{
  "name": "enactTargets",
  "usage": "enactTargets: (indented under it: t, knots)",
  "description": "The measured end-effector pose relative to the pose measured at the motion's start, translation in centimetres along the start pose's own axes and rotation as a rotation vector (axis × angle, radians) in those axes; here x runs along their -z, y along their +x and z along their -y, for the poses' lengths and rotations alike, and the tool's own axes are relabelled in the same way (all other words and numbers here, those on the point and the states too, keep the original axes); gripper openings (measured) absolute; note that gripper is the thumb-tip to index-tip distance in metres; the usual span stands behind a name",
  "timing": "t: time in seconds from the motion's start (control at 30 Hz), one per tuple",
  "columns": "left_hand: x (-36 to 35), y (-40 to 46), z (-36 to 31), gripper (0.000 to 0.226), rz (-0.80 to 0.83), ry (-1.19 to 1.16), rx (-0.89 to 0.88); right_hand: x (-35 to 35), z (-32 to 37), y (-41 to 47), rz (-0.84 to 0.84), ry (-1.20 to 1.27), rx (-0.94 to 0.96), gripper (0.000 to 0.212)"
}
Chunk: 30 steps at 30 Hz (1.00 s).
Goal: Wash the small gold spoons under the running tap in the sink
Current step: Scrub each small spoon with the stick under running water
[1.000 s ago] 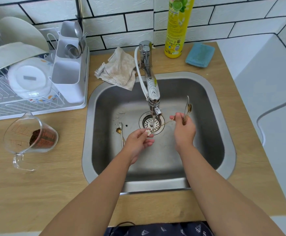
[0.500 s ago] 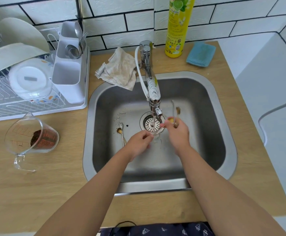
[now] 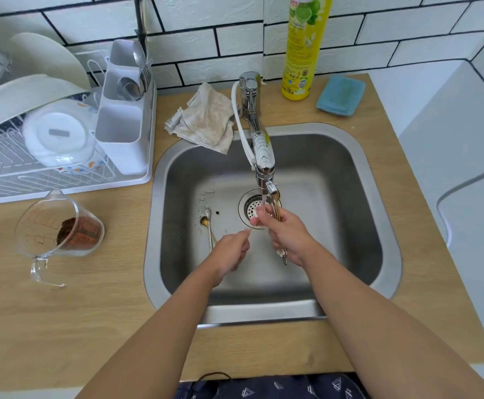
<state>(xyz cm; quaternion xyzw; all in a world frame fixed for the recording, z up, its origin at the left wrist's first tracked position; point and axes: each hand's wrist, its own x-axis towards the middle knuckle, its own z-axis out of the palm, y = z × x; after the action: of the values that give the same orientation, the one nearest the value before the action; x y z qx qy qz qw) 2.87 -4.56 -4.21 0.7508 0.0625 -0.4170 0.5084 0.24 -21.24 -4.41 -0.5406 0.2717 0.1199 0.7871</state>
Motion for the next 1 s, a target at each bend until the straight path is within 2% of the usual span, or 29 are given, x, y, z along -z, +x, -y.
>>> enactTargets:
  t: [0.13,0.27,0.33,0.47,0.67,0.7,0.77,0.9,1.0]
  knots:
    - [0.0,-0.1,0.1,0.048,0.009,0.034,0.006,0.2,0.0,0.0,-0.055,-0.09,-0.008,0.029]
    - [0.2,-0.3,0.2,0.054,-0.093,0.138,-0.059,0.3,0.0,0.4,-0.065,-0.079,-0.007,0.039]
    - [0.4,-0.3,0.2,0.053,-0.106,0.069,-0.058,0.4,-0.2,0.6,-0.036,-0.058,0.002,0.037]
    - [0.4,-0.4,-0.1,0.056,-0.018,-0.088,0.026,0.4,-0.3,0.7,0.053,0.004,0.009,0.028]
    - [0.4,-0.5,-0.2,0.06,0.095,-0.116,0.112,0.3,0.1,0.2,0.054,0.048,0.025,0.014]
    - [0.3,-0.5,-0.3,0.06,0.085,-0.108,0.1,0.3,0.1,0.2,0.037,0.038,0.04,0.009]
    - [0.3,-0.4,-0.3,0.058,0.044,-0.066,0.046,0.3,-0.1,0.4,-0.04,0.005,0.078,0.01]
    - [0.0,-0.3,0.2,0.048,-0.109,0.117,-0.086,0.6,-0.3,0.8,-0.306,-0.045,0.172,0.013]
    - [0.2,0.0,0.8,0.044,-0.206,0.173,-0.103,0.8,-0.3,0.9,-0.355,-0.113,0.183,0.017]
